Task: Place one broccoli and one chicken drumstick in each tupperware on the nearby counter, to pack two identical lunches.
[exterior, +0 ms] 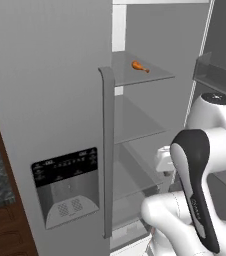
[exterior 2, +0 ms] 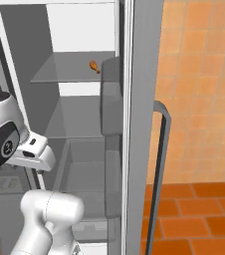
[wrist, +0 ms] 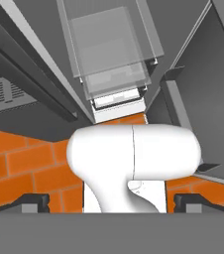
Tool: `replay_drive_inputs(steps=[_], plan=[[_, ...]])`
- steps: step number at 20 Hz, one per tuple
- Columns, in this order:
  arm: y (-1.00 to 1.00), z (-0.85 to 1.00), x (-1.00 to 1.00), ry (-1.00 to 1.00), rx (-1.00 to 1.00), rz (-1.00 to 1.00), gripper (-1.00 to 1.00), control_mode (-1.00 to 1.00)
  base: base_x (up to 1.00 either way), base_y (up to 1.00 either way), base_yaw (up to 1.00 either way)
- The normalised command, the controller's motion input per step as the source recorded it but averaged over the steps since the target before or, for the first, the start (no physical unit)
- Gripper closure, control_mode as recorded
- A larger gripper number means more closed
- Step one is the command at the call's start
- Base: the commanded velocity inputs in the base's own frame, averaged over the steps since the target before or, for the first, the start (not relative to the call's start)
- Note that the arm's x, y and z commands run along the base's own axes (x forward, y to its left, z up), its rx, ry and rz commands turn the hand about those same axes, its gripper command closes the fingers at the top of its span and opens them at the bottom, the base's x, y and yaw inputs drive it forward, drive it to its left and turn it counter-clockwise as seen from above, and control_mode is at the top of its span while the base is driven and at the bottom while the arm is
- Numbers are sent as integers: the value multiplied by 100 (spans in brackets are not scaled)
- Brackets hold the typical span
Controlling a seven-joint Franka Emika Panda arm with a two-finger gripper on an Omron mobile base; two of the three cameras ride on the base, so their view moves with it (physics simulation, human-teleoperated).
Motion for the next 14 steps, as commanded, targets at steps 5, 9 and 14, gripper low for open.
replay_drive_inputs(steps=[5,9,14], plan=[[0,0,0,0,0,0,-100,100,42,-22,0],[0,0,0,0,0,0,-100,100,14,-18,0],[0,0,0,0,0,0,-100,100,0,0,0]])
